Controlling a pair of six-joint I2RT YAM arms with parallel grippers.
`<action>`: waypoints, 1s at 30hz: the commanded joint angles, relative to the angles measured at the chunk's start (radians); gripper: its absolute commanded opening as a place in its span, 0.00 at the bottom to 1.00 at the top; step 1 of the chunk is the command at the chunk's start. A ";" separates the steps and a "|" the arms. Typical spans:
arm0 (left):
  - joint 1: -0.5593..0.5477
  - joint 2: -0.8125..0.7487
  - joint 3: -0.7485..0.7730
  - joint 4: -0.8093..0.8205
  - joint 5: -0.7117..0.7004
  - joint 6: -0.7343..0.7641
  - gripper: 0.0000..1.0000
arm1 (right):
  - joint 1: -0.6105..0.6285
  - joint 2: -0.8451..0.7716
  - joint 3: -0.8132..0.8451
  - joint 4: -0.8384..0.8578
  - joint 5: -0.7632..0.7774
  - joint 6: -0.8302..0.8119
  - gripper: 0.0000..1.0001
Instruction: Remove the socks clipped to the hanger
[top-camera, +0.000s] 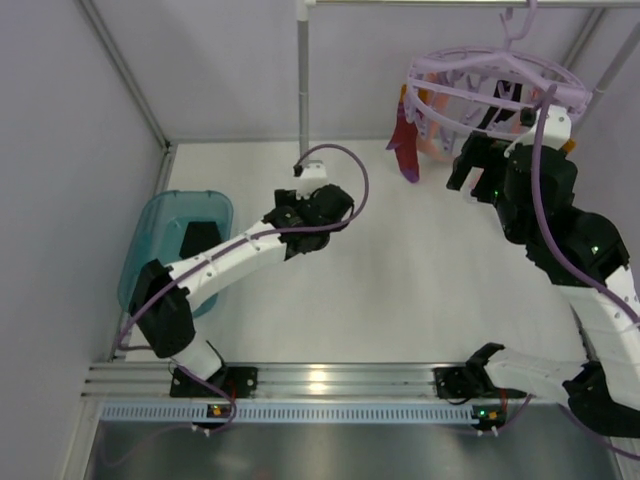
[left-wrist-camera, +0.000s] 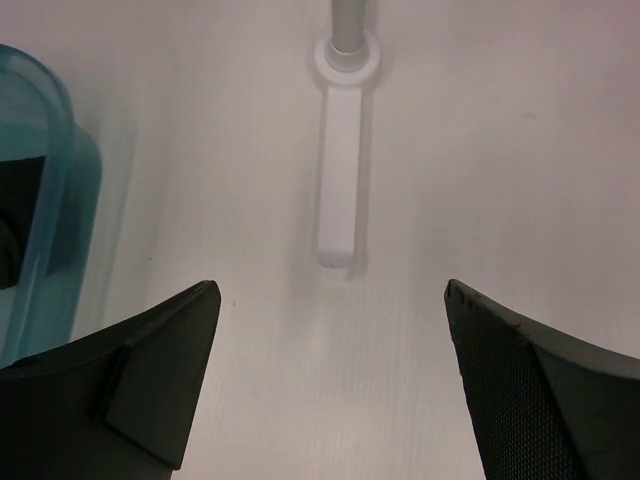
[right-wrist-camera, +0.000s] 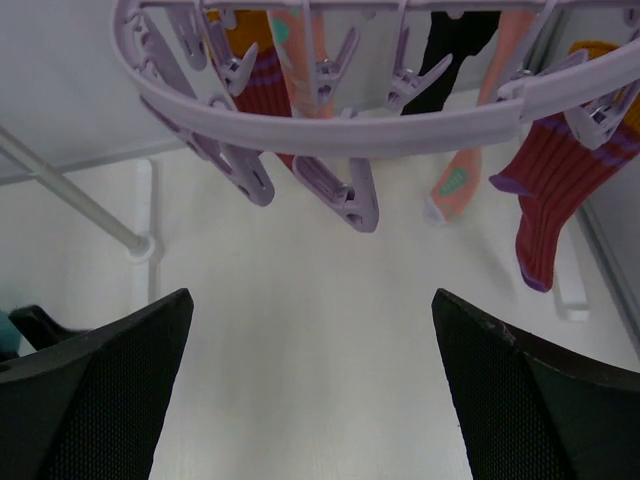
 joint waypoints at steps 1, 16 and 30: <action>-0.070 0.033 0.053 0.005 -0.056 -0.054 0.97 | -0.003 0.074 0.099 0.075 0.110 -0.056 0.99; -0.170 0.069 0.045 0.003 -0.050 -0.057 0.98 | -0.141 0.264 0.181 0.164 -0.011 -0.136 0.99; -0.170 0.034 0.011 0.003 -0.065 -0.057 0.98 | -0.139 0.387 0.298 0.196 -0.356 -0.053 0.99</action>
